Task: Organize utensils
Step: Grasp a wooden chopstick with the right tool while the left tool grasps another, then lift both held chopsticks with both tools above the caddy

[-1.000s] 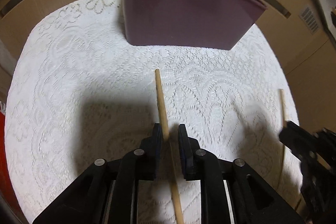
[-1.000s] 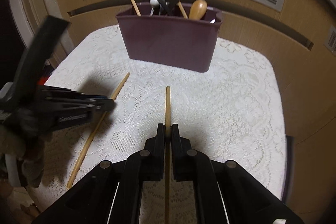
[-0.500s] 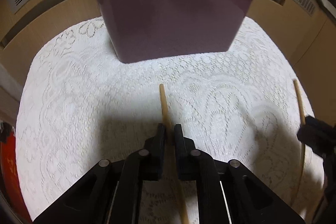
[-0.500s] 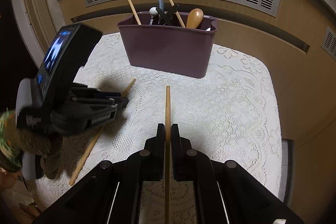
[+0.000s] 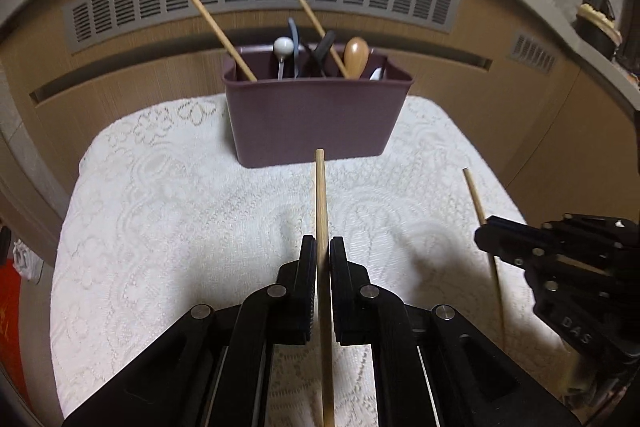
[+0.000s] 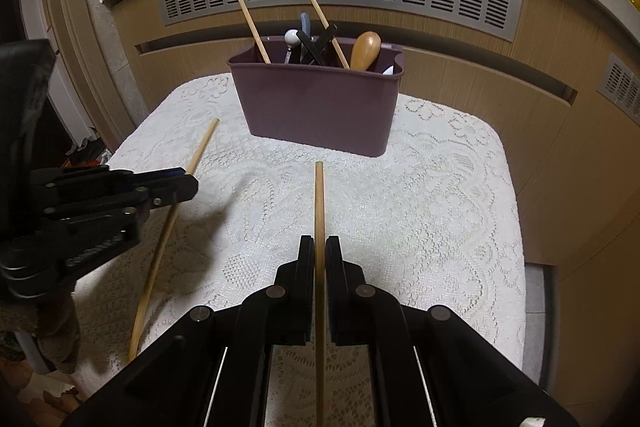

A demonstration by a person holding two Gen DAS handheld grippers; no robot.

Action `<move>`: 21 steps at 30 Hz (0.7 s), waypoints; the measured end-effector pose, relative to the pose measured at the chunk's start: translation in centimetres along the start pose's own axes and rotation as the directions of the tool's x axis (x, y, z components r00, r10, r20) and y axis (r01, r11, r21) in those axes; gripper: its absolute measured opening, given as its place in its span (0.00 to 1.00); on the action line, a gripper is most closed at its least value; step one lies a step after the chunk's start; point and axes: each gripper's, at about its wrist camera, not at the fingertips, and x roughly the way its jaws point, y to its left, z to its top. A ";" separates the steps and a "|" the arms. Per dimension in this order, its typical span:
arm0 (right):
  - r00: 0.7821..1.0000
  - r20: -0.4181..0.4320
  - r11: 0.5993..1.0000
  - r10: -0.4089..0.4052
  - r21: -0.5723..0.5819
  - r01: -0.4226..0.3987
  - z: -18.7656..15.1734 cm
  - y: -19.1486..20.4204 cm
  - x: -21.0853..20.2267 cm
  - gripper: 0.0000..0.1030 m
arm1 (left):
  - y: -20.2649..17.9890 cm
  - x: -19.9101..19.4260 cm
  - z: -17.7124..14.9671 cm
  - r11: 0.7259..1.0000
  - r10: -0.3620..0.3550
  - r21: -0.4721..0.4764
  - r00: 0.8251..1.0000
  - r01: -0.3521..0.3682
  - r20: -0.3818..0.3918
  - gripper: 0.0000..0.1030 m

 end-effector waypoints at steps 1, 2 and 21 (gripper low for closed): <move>1.000 0.002 1.000 0.000 -0.001 0.000 0.0 0.1 -0.1 0.06 | 0.0 -0.5 0.0 1.000 -0.004 -0.004 1.000 0.004 0.010 0.07; 1.000 0.005 1.000 -0.002 -0.001 0.002 0.1 0.2 -0.3 0.06 | 0.1 -1.0 0.1 1.000 -0.008 -0.006 1.000 0.008 0.019 0.07; 0.969 0.243 0.998 -0.048 -0.015 0.053 3.2 1.2 -9.7 0.06 | -1.7 -11.7 4.8 0.998 -0.025 0.062 0.949 0.006 0.315 0.07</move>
